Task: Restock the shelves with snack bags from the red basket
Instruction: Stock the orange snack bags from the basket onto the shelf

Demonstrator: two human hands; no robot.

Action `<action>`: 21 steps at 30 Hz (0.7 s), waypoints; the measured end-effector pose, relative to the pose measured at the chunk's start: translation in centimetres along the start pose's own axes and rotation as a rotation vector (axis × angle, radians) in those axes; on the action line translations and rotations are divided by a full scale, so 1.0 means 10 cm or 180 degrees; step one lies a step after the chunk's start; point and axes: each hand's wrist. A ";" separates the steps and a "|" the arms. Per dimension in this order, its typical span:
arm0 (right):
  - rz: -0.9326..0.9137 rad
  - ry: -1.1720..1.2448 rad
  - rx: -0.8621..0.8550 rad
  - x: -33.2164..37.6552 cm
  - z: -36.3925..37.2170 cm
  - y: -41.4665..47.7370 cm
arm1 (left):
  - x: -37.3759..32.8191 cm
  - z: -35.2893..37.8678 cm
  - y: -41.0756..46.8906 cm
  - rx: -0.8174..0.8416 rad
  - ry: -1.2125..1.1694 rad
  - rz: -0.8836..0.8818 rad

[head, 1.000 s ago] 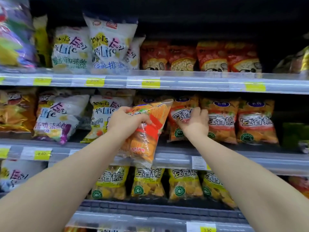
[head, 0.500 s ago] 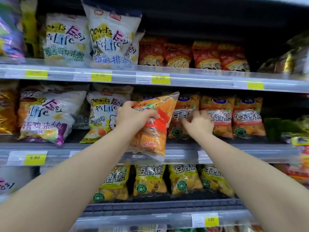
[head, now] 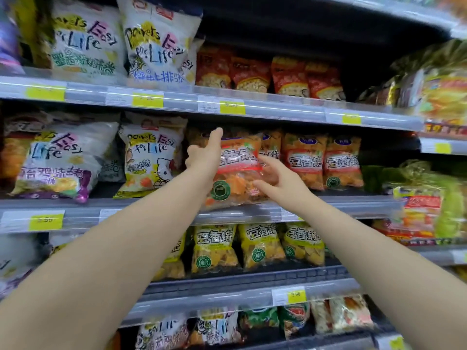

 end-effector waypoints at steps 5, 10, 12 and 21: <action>0.0382 -0.0402 0.0140 0.14 0.10 -0.04 | 0.10 -0.13 -0.07 0.0346 -0.0636 -0.0262; 0.0258 -0.0555 -0.0026 0.30 0.19 -0.03 | 0.10 -0.22 -0.02 0.0431 -0.0412 0.0132; 0.0089 -0.0444 -0.0201 0.32 0.22 0.00 | 0.10 -0.28 0.04 0.0406 -0.0334 0.0279; -0.0057 -0.0973 -0.0848 0.42 0.71 0.56 | 0.35 -0.56 0.35 0.0634 0.0060 0.0505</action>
Point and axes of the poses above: each hand's wrist, its own y-axis towards the middle knuckle, its own z-axis out of the palm, x = y × z, and after that the axes turned 14 degrees about z, right-handed
